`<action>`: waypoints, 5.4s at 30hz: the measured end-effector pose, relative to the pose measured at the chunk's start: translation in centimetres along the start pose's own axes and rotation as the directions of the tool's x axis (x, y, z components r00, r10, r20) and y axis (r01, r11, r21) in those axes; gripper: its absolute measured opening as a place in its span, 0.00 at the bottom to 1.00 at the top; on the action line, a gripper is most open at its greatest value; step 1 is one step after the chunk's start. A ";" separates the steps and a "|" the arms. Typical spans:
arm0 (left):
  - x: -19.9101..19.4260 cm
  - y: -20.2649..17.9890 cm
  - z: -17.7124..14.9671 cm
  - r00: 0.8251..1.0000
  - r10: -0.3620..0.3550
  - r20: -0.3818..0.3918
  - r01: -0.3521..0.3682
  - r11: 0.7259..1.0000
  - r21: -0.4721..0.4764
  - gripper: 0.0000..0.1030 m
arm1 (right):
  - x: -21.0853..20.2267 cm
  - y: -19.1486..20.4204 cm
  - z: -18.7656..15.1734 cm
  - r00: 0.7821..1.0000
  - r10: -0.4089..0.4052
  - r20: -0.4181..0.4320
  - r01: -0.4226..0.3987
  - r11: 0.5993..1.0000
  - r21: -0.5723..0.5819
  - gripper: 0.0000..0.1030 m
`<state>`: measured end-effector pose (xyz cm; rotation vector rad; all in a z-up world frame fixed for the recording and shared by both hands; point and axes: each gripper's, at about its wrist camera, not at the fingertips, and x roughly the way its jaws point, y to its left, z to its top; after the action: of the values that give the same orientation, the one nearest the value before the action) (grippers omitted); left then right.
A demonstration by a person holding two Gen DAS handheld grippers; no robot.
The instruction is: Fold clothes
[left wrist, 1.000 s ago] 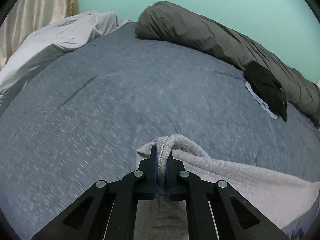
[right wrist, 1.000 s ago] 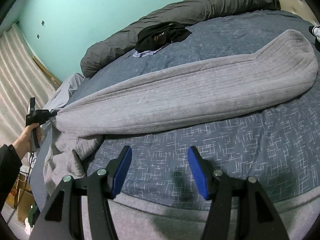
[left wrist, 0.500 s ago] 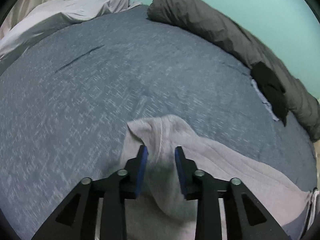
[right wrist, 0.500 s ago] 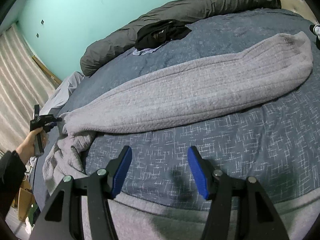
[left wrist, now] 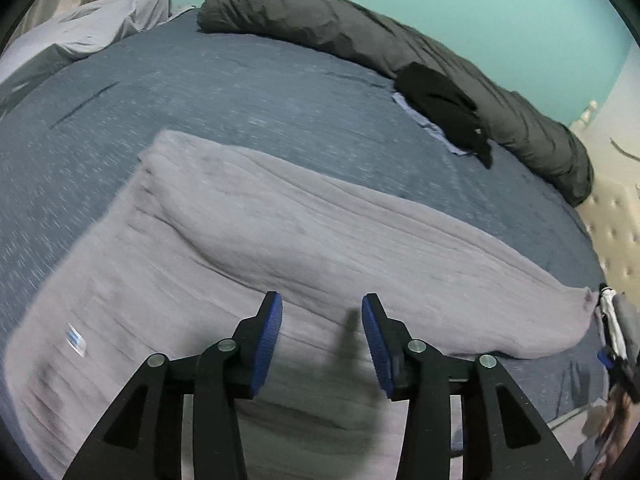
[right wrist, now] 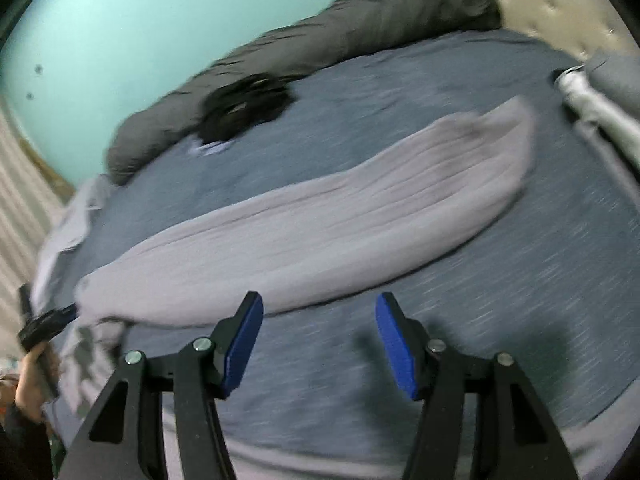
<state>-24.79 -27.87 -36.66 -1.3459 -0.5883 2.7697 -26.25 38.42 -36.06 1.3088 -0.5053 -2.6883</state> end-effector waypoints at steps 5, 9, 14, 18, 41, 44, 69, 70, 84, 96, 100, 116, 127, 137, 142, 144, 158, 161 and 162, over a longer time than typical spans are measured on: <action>0.8 -2.4 -2.2 0.999 -0.051 0.015 0.051 0.998 -0.030 0.46 | -0.3 -6.6 4.6 0.993 -0.118 -0.022 0.119 0.990 0.073 0.58; 1.5 -4.4 -3.3 0.999 -0.044 0.010 0.044 0.999 0.014 0.47 | 1.5 -10.6 6.6 0.984 -0.168 -0.056 0.173 0.979 0.110 0.58; 1.9 -5.0 -3.5 0.999 -0.030 0.031 0.029 0.999 0.027 0.47 | 4.1 -12.8 8.2 0.976 -0.210 -0.065 0.217 0.967 0.132 0.58; 2.2 -5.5 -3.6 0.999 -0.020 0.049 0.018 0.999 0.035 0.47 | 6.1 -13.1 9.6 0.974 -0.217 -0.058 0.222 0.969 0.108 0.58; 2.9 -5.5 -3.6 0.997 -0.020 0.074 0.018 1.000 0.020 0.47 | 6.6 -13.1 13.0 0.945 -0.327 -0.006 0.327 0.944 0.043 0.13; 2.7 -5.5 -3.6 0.997 -0.023 0.080 0.022 1.000 0.011 0.47 | 5.2 -13.2 13.3 0.930 -0.367 0.001 0.367 0.930 0.035 0.12; 2.5 -5.7 -3.7 0.996 -0.030 0.080 0.029 0.999 0.013 0.47 | 5.0 -15.6 10.7 0.936 -0.350 -0.047 0.350 0.937 -0.014 0.07; 2.5 -5.7 -3.7 0.996 -0.029 0.080 0.028 1.000 0.013 0.47 | 4.7 -15.6 10.6 0.938 -0.343 -0.041 0.343 0.939 -0.011 0.06; 1.8 -5.3 -3.4 0.995 -0.036 0.092 0.036 0.999 0.003 0.47 | 4.0 -11.5 11.9 0.853 -0.521 0.035 0.521 0.844 -0.126 0.22; 0.9 -3.9 -3.3 0.995 -0.029 0.101 0.032 0.999 -0.032 0.47 | 8.4 3.6 10.2 0.992 -0.125 -0.013 0.107 0.889 -0.446 0.50; 1.0 -3.5 -3.4 0.995 -0.032 0.094 0.036 0.999 -0.036 0.47 | 12.2 8.2 9.2 0.993 -0.074 -0.095 0.013 0.847 -0.531 0.51; 1.4 -2.4 -3.4 0.996 -0.037 0.084 0.042 0.998 -0.056 0.47 | 19.6 14.6 5.7 0.962 -0.055 -0.268 -0.153 0.703 -0.694 0.33; 0.9 -1.9 -3.4 0.995 -0.034 0.094 0.041 0.997 -0.069 0.47 | 18.7 15.6 9.0 0.988 -0.131 -0.085 0.036 0.722 -0.691 0.01; 0.5 -0.9 -3.2 0.995 -0.043 0.089 0.051 0.994 -0.096 0.47 | 15.5 13.5 9.2 0.989 -0.132 -0.062 0.083 0.861 -0.502 0.00; -1.4 -1.1 -3.4 0.993 -0.059 0.098 0.069 0.993 -0.098 0.47 | 9.9 13.2 5.8 0.996 -0.019 -0.086 -0.020 0.900 -0.434 0.07; -2.5 -1.2 -3.7 0.994 -0.054 0.096 0.062 0.994 -0.086 0.47 | 7.6 13.1 4.4 0.995 0.027 -0.093 -0.063 0.912 -0.406 0.22; -10.7 5.2 -9.1 1.000 -0.006 -0.028 0.002 0.994 -0.113 0.59 | -6.3 4.7 -6.1 0.991 0.061 -0.116 -0.090 0.961 -0.261 0.46; -11.5 6.9 -10.0 0.998 0.021 -0.058 -0.028 0.993 -0.111 0.59 | -8.9 1.5 -8.0 0.993 0.024 -0.115 -0.049 0.974 -0.223 0.46; -11.7 7.2 -10.2 0.997 0.027 -0.067 -0.034 0.993 -0.109 0.59 | -9.7 0.0 -8.1 0.994 0.003 -0.107 -0.024 0.980 -0.200 0.46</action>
<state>-8.56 -33.21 -35.95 -1.4720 -0.7337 2.7417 -13.91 38.78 -33.51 1.3753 -0.2233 -2.5613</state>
